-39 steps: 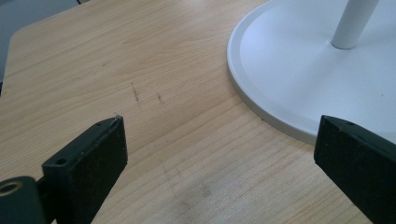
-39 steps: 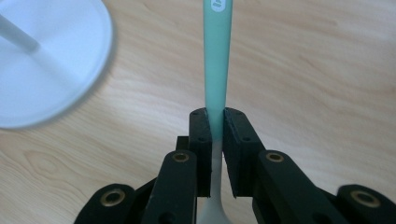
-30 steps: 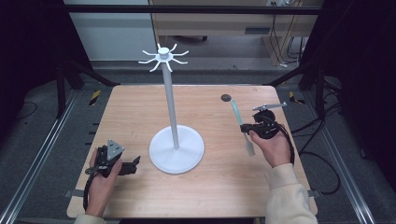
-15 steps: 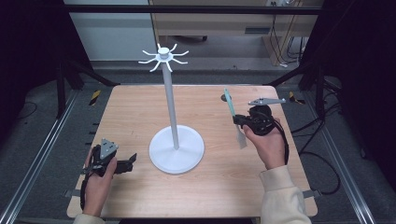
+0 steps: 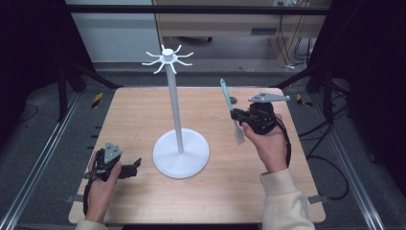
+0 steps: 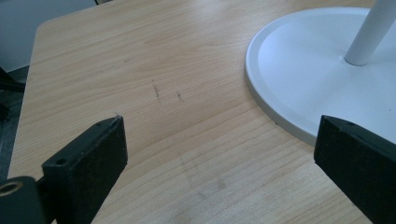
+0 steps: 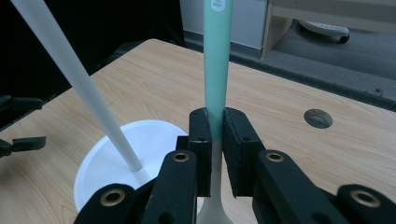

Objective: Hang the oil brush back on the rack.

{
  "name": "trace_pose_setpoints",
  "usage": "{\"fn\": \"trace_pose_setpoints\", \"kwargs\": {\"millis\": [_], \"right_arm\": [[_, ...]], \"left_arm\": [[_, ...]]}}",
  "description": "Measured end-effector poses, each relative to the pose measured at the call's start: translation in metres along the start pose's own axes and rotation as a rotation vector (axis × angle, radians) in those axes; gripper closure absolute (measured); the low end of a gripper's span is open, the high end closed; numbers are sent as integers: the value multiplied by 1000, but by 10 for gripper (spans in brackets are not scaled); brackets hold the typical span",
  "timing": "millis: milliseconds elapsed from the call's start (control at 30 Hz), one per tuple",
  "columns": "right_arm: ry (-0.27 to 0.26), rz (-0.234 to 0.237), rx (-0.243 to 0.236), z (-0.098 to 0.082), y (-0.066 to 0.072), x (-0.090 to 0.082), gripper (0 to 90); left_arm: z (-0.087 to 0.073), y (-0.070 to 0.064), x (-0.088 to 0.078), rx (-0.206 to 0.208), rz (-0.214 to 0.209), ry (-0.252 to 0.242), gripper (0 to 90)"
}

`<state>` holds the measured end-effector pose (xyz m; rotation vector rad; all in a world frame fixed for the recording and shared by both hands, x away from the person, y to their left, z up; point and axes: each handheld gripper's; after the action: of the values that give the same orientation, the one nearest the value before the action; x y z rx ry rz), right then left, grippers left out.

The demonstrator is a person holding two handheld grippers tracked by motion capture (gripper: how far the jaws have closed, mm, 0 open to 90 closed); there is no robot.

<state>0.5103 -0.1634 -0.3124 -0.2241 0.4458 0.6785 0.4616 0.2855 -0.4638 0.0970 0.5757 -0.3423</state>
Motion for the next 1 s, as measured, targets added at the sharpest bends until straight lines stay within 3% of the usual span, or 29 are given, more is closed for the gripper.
{"fn": "trace_pose_setpoints", "kwargs": {"millis": [133,1000], "right_arm": [[-27,5,6,-1,3,-5,821],[-228,88,-71,26,41,-31,821]], "left_arm": [[1,-1,1,-2,-4,-2,23],[2,-3,4,13,-10,5,23]]}}
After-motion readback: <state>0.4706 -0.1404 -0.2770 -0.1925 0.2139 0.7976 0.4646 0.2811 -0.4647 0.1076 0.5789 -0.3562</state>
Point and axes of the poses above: each handheld gripper's, and its own axes: x roughly forward along the jaws, z roughly out of its top, y roughly to its left, and after that the axes turned 10 degrees about -x, right-handed
